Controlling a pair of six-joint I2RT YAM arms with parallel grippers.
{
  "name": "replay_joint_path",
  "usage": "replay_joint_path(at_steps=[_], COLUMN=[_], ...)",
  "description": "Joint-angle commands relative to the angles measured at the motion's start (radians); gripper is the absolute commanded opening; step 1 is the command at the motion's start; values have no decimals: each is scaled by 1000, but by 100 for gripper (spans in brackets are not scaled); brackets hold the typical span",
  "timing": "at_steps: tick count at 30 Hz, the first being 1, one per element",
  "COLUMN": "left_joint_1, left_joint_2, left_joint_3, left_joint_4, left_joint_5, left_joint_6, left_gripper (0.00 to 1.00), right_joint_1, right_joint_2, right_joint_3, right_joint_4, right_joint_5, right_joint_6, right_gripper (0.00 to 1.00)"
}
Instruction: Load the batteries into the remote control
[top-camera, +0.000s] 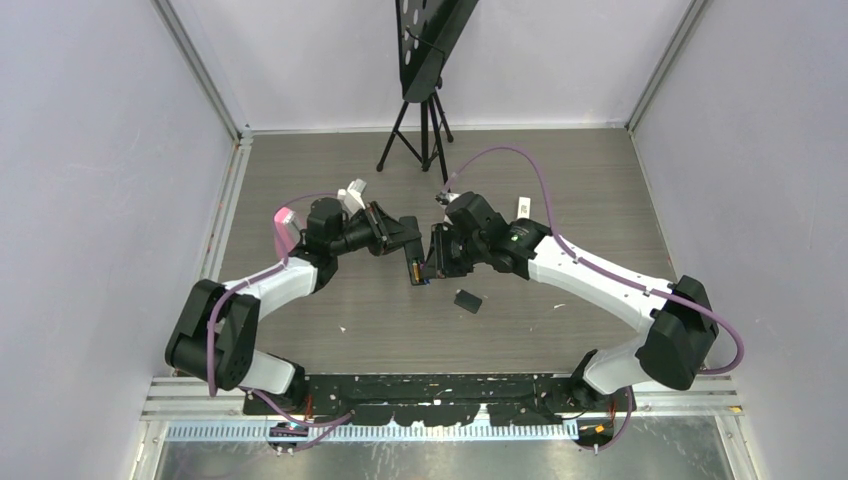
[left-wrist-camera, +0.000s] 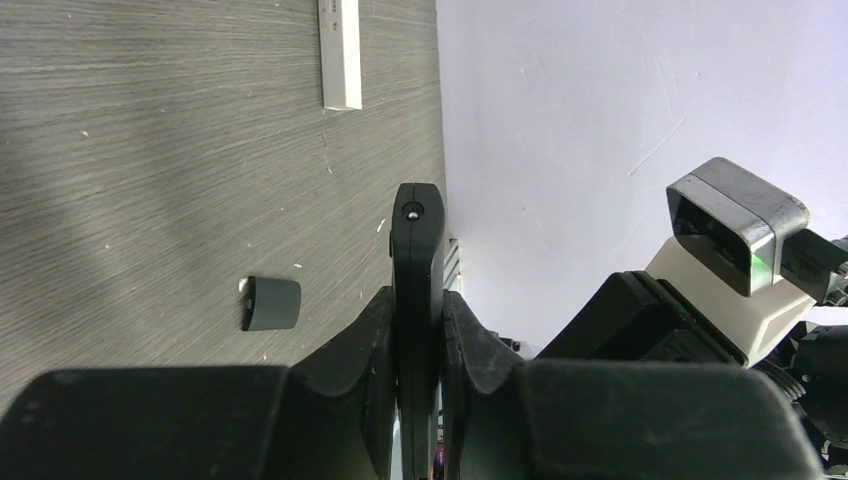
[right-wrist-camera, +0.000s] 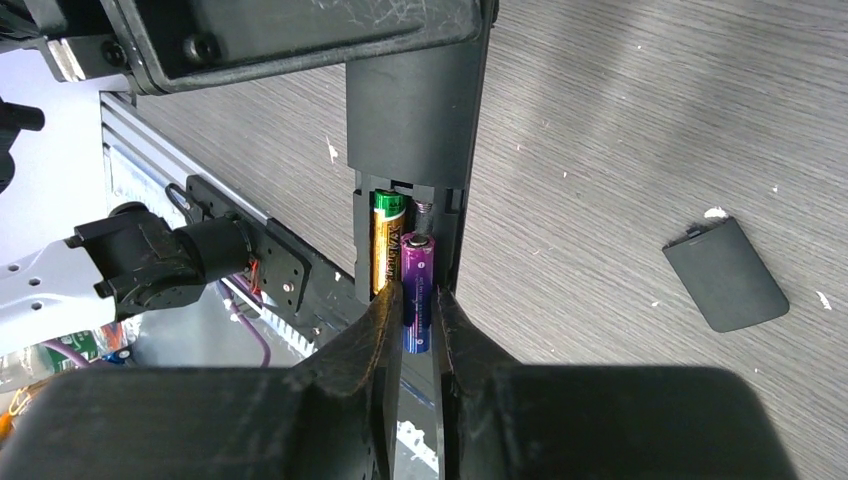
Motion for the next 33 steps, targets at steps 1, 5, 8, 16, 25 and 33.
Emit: replay_joint_path(at_steps=[1,5,8,16,25,33], left_joint_1=[-1,-1,-1,-1,-1,-1], left_joint_2=[1,6,9,10,8,32], left_joint_3=[-6,-8,-6,-6,-7,-6], left_joint_4=[108,114,115,122,177,318], left_joint_5=[31,32,29,31,29,-50], left_joint_6=[-40,-43,-45,-54,-193,-486], left_gripper=[0,0,0,0,0,0], right_joint_1=[9,10,10,10,8,8], right_joint_2=[9,7,5,-9,-171,-376], right_joint_3=[42,37,35,22,-128,-306], right_joint_4=[13,23,26,47,275,508], right_joint_5=[-12,-17,-15,16,105,281], right_joint_6=[4,6,7,36,177,338], right_gripper=[21,25,29,35,69,82])
